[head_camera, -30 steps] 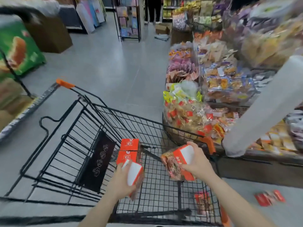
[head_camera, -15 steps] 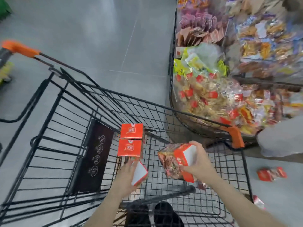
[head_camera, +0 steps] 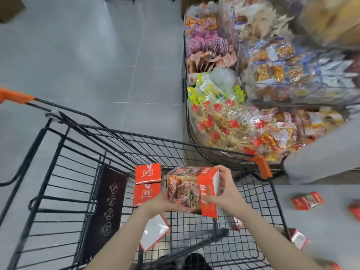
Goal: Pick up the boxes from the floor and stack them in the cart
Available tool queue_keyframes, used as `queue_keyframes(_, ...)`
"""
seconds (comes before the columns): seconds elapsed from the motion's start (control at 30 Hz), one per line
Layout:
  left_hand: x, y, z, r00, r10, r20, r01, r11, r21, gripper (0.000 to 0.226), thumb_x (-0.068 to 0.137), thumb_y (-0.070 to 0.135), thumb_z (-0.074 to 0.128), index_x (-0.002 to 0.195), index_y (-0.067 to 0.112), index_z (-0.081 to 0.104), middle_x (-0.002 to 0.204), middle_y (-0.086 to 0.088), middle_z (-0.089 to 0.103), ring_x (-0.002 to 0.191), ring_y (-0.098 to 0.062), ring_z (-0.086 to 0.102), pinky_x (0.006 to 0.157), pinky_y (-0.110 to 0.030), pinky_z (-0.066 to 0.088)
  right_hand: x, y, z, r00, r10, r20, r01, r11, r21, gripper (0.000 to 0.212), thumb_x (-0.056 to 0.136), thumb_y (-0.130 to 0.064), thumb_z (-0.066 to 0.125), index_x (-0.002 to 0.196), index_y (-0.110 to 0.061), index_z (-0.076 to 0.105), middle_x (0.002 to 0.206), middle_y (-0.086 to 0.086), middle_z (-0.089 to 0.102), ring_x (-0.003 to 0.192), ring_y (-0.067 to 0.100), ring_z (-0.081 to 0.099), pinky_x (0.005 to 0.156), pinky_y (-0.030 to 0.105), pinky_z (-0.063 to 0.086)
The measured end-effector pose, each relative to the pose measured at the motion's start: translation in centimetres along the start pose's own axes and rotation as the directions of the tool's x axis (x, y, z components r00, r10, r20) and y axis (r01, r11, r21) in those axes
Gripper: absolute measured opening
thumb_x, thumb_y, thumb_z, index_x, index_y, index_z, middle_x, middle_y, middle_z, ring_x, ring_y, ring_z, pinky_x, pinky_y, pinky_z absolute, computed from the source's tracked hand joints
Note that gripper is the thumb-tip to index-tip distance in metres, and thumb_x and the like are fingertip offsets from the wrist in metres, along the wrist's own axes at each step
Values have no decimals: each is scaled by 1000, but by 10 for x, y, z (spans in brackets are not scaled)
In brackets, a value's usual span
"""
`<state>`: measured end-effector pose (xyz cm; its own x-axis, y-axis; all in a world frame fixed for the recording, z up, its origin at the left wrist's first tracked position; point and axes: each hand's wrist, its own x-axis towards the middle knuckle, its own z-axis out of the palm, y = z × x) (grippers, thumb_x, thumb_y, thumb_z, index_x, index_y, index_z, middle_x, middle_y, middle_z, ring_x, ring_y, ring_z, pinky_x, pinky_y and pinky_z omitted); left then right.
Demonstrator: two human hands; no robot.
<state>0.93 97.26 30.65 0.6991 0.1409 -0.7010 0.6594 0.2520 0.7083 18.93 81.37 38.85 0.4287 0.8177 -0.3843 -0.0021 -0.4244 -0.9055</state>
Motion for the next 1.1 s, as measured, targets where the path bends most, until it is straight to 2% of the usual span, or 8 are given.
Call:
queue_keyframes(0.1, -2, 9, 6, 1000, 4, 6, -2, 982, -188, 91, 53, 12, 92, 128, 16, 40, 119, -8, 64, 108, -21, 64, 95, -38, 52, -3, 3, -7, 999, 34, 10, -34, 999, -3, 82, 67, -5, 83, 123, -34, 31, 122, -1, 51, 103, 9, 61, 75, 29, 56)
queue_keyframes(0.2, -6, 20, 9, 988, 107, -108, -125, 976, -180, 94, 52, -2, 88, 123, 36, 39, 123, -3, 53, 109, -21, 59, 78, -33, 57, -3, 7, -18, 998, 65, 13, -61, 974, -219, 77, 65, -18, 84, 121, -33, 34, 129, 0, 44, 107, 6, 57, 85, 31, 55)
queue_keyframes(0.33, -4, 33, 13, 930, 311, -196, -211, 889, 407, 97, 53, 9, 85, 129, 38, 32, 122, 12, 31, 116, -11, 42, 84, -21, 49, 8, 4, -24, 997, -1, 75, 42, 839, -543, 106, 60, -47, 85, 143, -35, 21, 148, -15, 19, 136, 5, 20, 112, 31, 25)
queue_keyframes(0.4, 1, 31, 17, 916, 365, -169, -206, 787, 581, 103, 53, 18, 85, 135, 39, 26, 121, 17, 27, 118, -9, 37, 97, -30, 46, 17, 3, -17, 984, 18, 179, 111, 725, -680, 111, 62, -51, 81, 149, -30, 14, 149, -13, 21, 137, 9, 21, 114, 34, 26)
queue_keyframes(0.5, 3, 23, 21, 903, 394, -173, -210, 755, 621, 103, 58, 27, 85, 139, 43, 22, 123, 19, 24, 121, -8, 35, 103, -34, 43, 33, 11, 0, 971, 103, 217, 111, 610, -785, 107, 63, -45, 78, 148, -28, 14, 140, -7, 31, 124, 18, 44, 102, 39, 42)
queue_keyframes(0.77, -20, -47, -10, 805, 288, -518, -30, 893, 450, 101, 69, 36, 79, 148, 34, 16, 150, 13, 15, 136, -10, 28, 108, -38, 38, 79, 36, 43, 977, 71, 203, 90, 721, -687, 90, 57, -45, 84, 128, -28, 31, 117, -10, 31, 92, 10, 54, 74, 25, 44)
queue_keyframes(0.9, -29, -104, -19, 842, 160, -515, 122, 873, 472, 102, 63, 42, 79, 146, 34, 21, 147, 10, 26, 135, -12, 29, 107, -32, 36, 119, 65, 66, 992, 11, 124, 76, 735, -673, 73, 70, -6, 70, 131, -21, 34, 119, -7, 28, 92, 19, 58, 70, 29, 44)
queue_keyframes(1.1, -9, -150, 5, 901, 68, -428, 183, 835, 519, 106, 59, 43, 78, 146, 28, 20, 144, 5, 28, 135, -16, 26, 111, -30, 26, 162, 103, 82, 997, 21, 79, 39, 734, -678, 76, 71, 1, 71, 132, -20, 32, 131, 4, 28, 87, 25, 59, 68, 38, 52)
